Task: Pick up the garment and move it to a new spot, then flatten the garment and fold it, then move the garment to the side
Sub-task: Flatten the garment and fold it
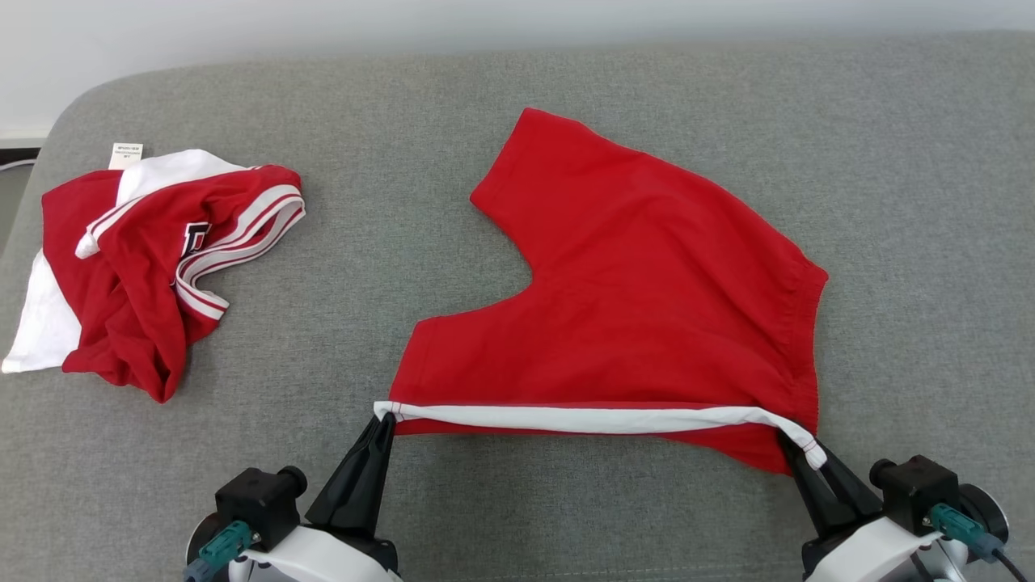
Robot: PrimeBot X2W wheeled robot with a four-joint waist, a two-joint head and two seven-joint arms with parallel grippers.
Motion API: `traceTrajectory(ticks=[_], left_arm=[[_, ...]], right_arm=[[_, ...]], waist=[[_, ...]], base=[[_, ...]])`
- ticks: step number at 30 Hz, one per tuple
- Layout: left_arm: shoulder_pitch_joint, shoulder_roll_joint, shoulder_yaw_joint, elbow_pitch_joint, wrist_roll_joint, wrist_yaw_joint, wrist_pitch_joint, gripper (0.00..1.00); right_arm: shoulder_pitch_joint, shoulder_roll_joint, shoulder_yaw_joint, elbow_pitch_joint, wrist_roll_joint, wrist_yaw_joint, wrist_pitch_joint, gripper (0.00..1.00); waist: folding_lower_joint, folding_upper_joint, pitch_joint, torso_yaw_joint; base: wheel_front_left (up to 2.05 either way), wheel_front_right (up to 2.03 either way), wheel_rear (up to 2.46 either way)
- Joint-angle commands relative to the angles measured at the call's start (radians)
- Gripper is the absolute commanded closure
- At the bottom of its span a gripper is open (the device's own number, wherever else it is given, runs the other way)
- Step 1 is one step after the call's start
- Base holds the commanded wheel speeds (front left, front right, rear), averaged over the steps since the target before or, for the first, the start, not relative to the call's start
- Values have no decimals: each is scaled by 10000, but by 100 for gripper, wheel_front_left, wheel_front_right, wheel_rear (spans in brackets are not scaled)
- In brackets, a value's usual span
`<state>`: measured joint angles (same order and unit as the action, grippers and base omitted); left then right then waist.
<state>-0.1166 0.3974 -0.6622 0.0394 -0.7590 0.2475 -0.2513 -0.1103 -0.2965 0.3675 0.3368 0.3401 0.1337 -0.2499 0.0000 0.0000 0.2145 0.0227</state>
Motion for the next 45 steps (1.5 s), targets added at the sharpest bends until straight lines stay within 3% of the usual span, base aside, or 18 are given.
traceTrajectory(ticks=[1, 18, 28, 37, 45], left_arm=[[-130, 234, 520, -304, -67, 69, -104, 100], [-1962, 996, 956, -649, 309, -519, 333, 100], [-5346, 1056, 710, 864, 820, -1703, 1376, 100], [-8357, 880, 548, 3472, 302, -3479, 2285, 100], [-10257, 1195, -663, 4785, -366, -3774, 2767, 100]], right_arm=[[182, -97, 56, -325, -160, -30, -118, 100], [-679, -210, 282, -1328, 84, -30, -109, 100], [-2853, 46, 377, -624, 1208, -30, 48, 100], [-4659, 790, 408, 858, 1446, -30, 83, 100], [-5564, 1497, 644, 1809, 1559, -30, -44, 98]], waist=[[0, 0, 28, -66], [0, 0, 489, -600], [0, 0, 1706, -1198], [0, 0, 2845, -1990], [0, 0, 3414, -2635]], base=[[0, 0, 0], [0, 0, 0], [0, 0, 0], [0, 0, 0], [0, 0, 0]])
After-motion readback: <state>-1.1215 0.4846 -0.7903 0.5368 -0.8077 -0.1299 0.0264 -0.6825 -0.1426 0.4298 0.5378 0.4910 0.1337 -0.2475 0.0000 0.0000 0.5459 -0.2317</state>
